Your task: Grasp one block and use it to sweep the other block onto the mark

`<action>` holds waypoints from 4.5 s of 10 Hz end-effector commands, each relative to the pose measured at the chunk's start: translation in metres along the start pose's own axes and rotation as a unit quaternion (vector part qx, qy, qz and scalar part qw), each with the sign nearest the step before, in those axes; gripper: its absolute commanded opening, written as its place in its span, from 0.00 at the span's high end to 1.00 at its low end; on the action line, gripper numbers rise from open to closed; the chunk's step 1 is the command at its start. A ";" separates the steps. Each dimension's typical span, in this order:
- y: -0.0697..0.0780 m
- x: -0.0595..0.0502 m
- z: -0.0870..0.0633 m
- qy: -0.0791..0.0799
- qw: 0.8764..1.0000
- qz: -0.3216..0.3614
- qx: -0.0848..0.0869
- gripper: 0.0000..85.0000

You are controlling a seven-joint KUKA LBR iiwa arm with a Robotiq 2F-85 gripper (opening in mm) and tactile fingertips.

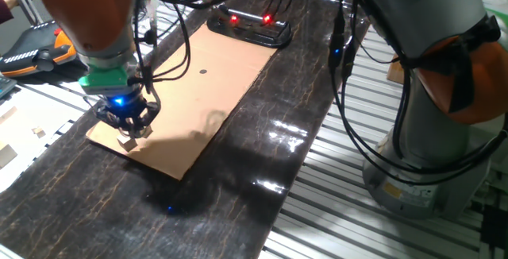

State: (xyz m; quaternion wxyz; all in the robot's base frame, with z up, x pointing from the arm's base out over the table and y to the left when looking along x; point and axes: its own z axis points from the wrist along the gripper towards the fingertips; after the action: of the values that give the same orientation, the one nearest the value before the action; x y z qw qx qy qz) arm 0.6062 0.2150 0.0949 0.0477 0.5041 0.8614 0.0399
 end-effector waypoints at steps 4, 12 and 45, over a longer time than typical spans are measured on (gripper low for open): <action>0.011 -0.001 -0.008 -0.041 0.958 0.284 0.005 0.99; 0.022 -0.004 0.004 -0.043 0.923 0.383 0.016 0.30; 0.025 -0.010 0.048 -0.018 0.929 0.367 0.047 0.29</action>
State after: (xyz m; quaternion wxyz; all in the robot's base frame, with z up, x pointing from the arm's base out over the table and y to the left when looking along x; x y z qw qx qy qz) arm 0.6385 0.2196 0.0507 0.0207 0.7868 0.6169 0.0048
